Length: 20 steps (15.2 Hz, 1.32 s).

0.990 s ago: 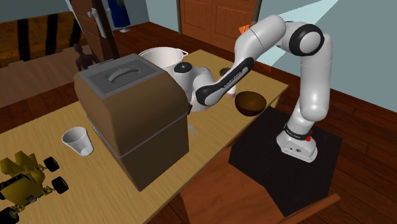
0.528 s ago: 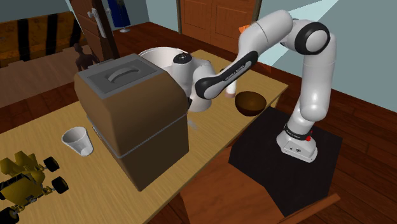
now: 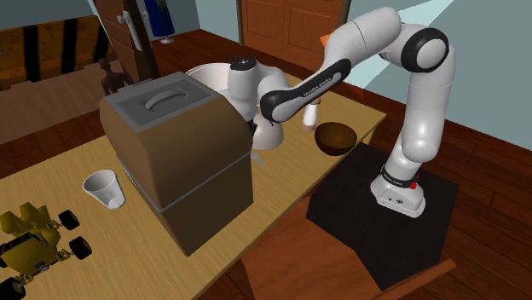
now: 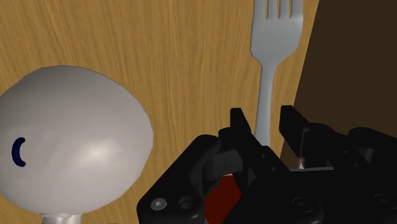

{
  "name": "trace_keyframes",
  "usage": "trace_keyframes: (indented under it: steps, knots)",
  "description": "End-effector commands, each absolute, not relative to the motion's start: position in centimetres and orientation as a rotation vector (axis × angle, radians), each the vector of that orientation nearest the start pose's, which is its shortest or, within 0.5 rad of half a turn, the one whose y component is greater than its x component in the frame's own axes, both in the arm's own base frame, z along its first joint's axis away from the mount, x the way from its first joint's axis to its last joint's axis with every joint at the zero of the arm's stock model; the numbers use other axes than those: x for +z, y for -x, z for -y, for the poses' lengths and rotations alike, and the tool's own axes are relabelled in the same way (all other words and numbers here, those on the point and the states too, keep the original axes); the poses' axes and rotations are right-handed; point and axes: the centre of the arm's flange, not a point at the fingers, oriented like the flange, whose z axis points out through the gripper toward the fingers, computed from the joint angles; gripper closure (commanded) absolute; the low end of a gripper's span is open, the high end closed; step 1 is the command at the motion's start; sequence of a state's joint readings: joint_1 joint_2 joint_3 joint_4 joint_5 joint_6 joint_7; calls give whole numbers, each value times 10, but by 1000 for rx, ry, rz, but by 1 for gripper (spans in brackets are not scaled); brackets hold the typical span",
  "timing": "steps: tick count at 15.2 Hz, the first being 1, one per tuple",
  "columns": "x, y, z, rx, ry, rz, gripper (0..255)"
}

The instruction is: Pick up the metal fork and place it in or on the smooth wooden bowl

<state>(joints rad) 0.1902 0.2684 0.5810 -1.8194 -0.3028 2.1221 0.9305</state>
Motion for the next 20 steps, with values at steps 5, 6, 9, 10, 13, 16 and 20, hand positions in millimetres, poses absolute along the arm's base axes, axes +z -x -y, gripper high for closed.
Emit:
trace_keyframes:
  steps: [5,6,9,10,13,16,20]
  knots:
    - [452,-475,-411,-229,3147,-52,255]
    - [457,-475,-411,-229,3147,-52,255]
    - [473,-475,-411,-229,3147,-52,255]
    - [478,-475,-411,-229,3147,-52,255]
    - [480,-461,-388,-229,3147,-52,255]
    - [479,-441,-354,-229,3147,-52,255]
    - [477,-413,-309,-229,3147,-52,255]
